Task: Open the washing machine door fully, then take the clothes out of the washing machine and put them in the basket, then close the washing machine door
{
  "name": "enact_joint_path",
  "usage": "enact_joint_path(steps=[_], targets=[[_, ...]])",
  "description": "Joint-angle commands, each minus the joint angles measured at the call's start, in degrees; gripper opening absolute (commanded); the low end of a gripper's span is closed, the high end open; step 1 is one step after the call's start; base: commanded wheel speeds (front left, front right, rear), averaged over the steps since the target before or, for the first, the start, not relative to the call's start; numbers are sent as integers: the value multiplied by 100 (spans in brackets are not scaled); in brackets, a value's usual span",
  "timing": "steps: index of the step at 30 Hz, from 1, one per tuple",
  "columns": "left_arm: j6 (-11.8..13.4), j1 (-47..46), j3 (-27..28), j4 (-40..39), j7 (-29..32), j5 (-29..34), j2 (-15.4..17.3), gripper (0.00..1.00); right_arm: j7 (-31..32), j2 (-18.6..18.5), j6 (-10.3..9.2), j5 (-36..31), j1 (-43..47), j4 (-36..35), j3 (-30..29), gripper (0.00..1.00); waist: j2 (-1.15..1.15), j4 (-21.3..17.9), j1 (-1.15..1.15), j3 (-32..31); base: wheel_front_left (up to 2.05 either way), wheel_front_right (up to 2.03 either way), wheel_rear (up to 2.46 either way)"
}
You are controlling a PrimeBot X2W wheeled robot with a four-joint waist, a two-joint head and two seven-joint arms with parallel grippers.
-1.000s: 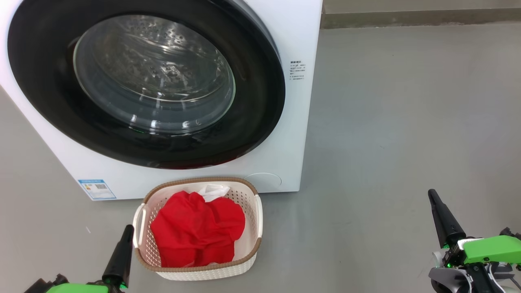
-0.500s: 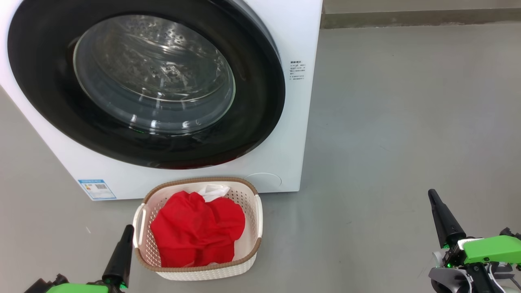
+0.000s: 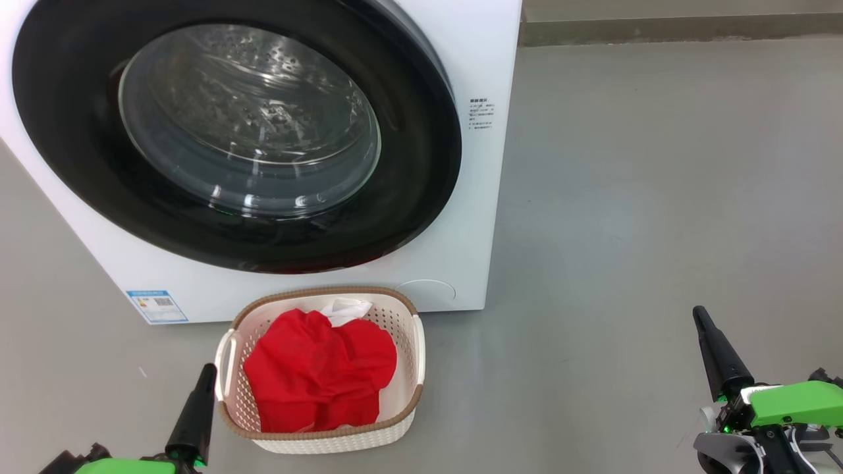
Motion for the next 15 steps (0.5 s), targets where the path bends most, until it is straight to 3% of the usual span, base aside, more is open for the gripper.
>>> enact_joint_path(steps=[1, 15], targets=[[-40, -233, 198, -153, 33, -38, 43, 0, 30, -29, -4, -1, -235, -177, 74, 0, 0, 0, 0, 0, 0, 0, 0], [-40, -233, 198, -153, 33, -38, 43, 0, 32, -27, -4, -3, -235, -177, 71, 0, 0, 0, 0, 0, 0, 0, 0]])
